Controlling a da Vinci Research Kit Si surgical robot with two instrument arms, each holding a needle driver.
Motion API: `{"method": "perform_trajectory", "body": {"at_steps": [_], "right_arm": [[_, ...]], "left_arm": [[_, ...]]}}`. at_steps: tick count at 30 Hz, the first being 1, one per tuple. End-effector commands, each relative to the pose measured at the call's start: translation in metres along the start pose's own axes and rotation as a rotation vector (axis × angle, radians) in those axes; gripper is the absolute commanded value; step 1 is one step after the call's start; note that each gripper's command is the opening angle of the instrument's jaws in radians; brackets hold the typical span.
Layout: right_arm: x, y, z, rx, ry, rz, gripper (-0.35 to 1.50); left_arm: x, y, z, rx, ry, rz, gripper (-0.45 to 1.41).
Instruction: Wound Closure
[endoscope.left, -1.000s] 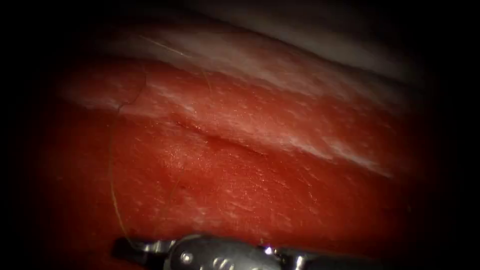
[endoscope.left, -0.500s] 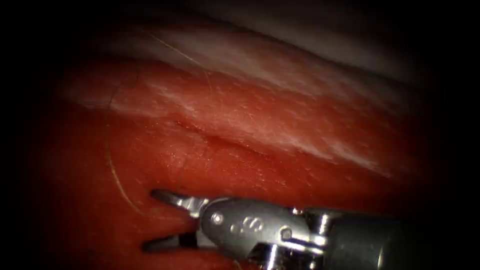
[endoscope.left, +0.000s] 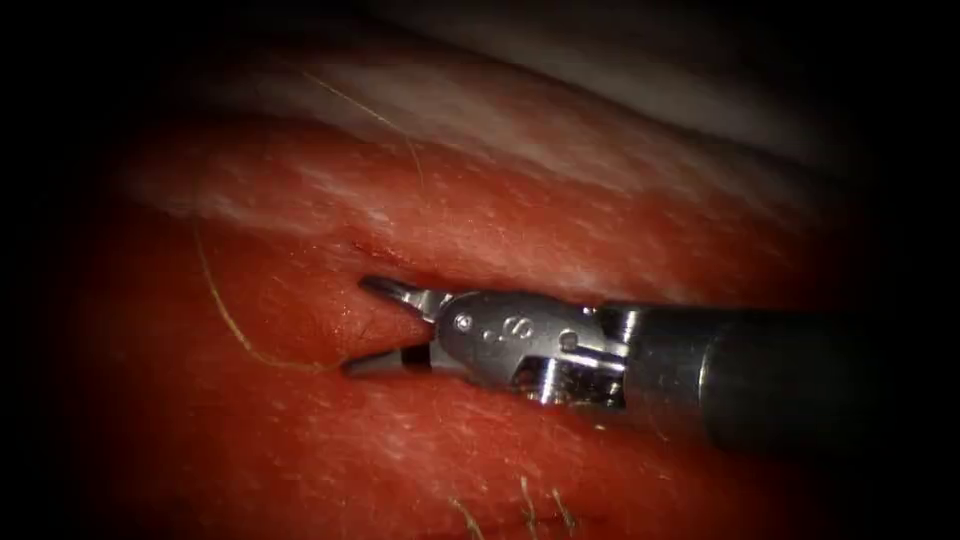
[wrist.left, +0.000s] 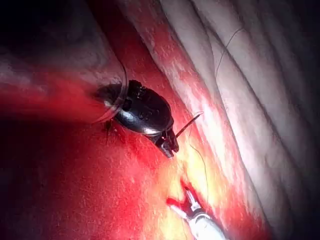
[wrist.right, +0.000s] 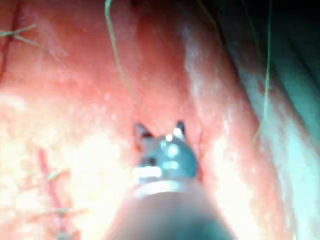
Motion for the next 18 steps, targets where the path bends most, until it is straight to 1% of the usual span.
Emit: {"method": "perform_trajectory", "body": {"at_steps": [1,2,3,7,12,15,16,18], "right_arm": [[0.0001,0.0000,0.0012,0.001,-0.004,-0.003,0.58],[-0.0001,0.0000,0.0014,0.008,-0.011,-0.006,0.37],[-0.0004,-0.0002,0.0014,0.030,-0.023,-0.010,-0.33],[-0.0009,-0.0009,0.0005,0.059,-0.092,-0.008,-0.35],[-0.0003,-0.0020,-0.0007,0.070,-0.096,0.024,-0.35],[0.0008,-0.0034,-0.0015,0.093,-0.097,0.029,-0.35],[0.0019,-0.0047,-0.0023,0.113,-0.087,0.034,-0.35],[0.0031,-0.0061,-0.0032,0.126,-0.081,0.039,-0.35]], "left_arm": [[-0.0006,0.0000,0.0009,0.000,0.000,0.000,-0.35],[-0.0007,-0.0001,0.0010,-0.003,0.001,0.001,-0.35],[-0.0008,-0.0001,0.0011,-0.002,0.001,-0.004,-0.35],[-0.0010,-0.0003,0.0012,-0.002,0.000,-0.001,-0.35],[-0.0010,-0.0003,0.0012,-0.002,0.000,-0.007,-0.35],[-0.0010,-0.0003,0.0012,-0.002,0.000,-0.007,-0.35],[-0.0011,-0.0003,0.0012,-0.002,0.000,-0.007,-0.35],[-0.0011,-0.0003,0.0012,-0.002,0.000,-0.007,-0.35]]}}
